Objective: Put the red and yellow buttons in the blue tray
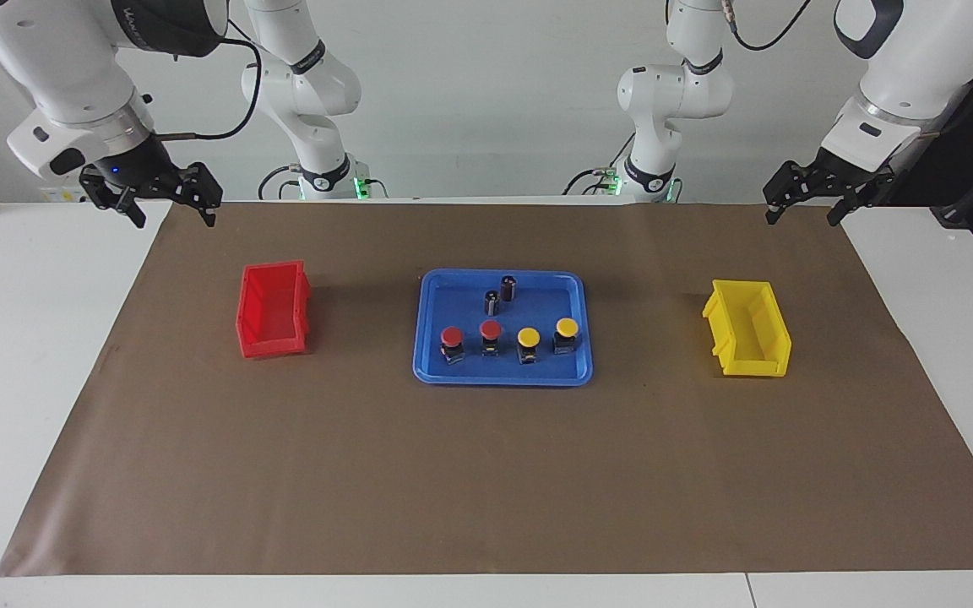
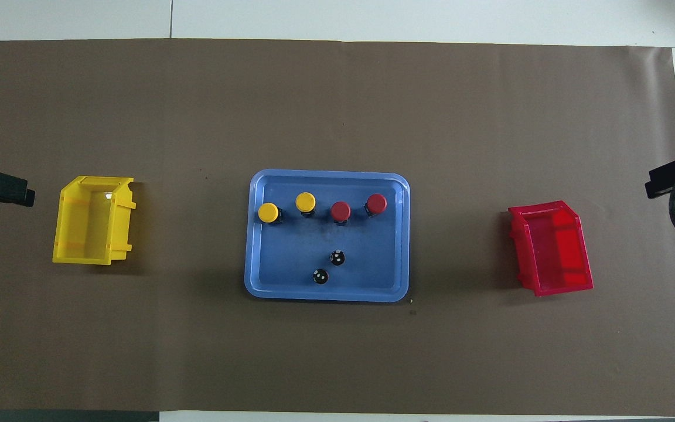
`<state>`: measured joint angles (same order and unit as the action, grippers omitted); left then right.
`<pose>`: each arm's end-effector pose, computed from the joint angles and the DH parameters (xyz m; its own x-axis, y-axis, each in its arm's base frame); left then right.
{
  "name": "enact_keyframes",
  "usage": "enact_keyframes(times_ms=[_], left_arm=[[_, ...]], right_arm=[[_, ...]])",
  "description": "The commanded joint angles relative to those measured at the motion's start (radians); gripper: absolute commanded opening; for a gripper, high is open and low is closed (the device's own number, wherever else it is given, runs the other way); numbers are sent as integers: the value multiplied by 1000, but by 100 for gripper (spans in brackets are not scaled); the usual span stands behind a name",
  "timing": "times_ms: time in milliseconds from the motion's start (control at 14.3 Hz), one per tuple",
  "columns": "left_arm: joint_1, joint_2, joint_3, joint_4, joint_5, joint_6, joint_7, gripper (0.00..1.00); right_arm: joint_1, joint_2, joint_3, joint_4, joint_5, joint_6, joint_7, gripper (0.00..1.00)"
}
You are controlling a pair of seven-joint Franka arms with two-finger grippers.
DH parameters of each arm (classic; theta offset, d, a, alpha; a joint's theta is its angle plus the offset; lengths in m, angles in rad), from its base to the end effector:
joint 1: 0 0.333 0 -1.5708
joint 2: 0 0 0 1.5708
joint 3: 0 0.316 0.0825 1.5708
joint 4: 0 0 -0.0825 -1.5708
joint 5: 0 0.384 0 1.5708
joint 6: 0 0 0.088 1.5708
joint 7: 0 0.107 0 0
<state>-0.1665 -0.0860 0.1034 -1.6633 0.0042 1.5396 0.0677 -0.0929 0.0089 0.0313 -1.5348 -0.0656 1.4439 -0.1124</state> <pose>0.5228 -0.0302 0.6244 0.9907 -0.1310 -0.0377 -0.1308 -0.9914 0.0072 0.5423 -0.0412 0.6261 0.9934 0.0426 -0.1061 0.0485 -0.9974 0.0537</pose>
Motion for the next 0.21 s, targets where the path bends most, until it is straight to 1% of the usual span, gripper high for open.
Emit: enact_keyframes(times_ms=[0,140], left_arm=[[-5,17,6,34,-24,5,17,100],[-5,19,6,36,-29,5,17,100]], right_arm=[[-10,-15,2,-19,6,16,-27,100],[-10,-15,2,-19,6,16,-27,100]])
